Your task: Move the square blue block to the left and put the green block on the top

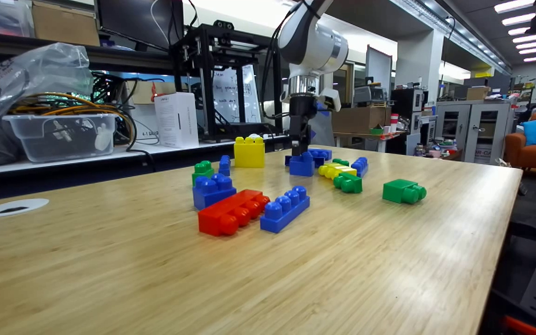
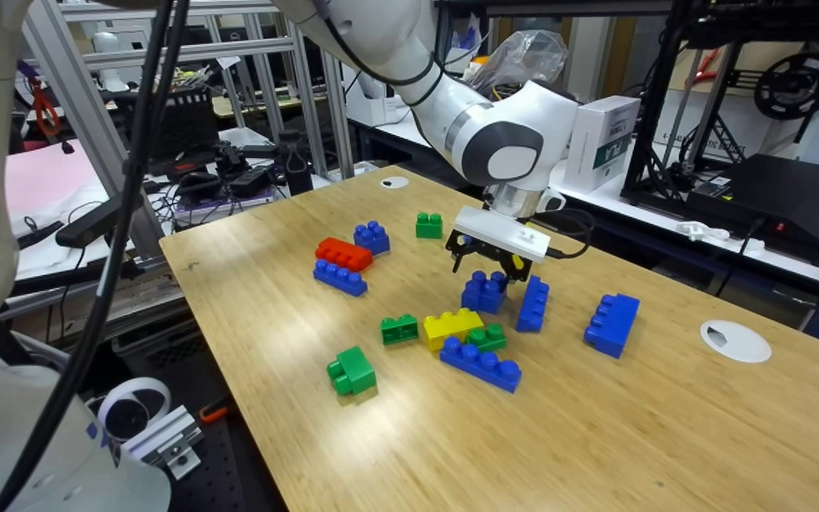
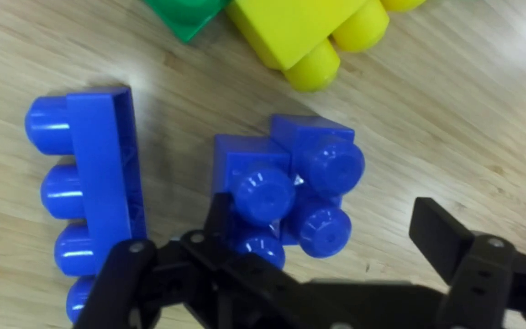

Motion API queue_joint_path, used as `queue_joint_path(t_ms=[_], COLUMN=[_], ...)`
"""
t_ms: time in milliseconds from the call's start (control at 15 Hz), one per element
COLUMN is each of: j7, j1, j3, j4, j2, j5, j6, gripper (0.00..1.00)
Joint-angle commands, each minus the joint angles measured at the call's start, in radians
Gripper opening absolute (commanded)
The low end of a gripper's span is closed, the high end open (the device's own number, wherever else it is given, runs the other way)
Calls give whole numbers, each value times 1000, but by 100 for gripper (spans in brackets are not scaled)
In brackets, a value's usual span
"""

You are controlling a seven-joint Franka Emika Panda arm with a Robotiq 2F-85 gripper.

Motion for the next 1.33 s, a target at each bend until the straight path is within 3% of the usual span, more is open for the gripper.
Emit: queue_joint_path(t_ms=[0, 667, 1267], j7=[31, 77, 87], j1=[26, 43, 45], j3=[-9, -24, -16], j4=[-69, -224, -319], j2=[-22, -91, -114], j5=[-33, -180, -197], j6=[106, 281, 330], gripper=[100, 100, 100])
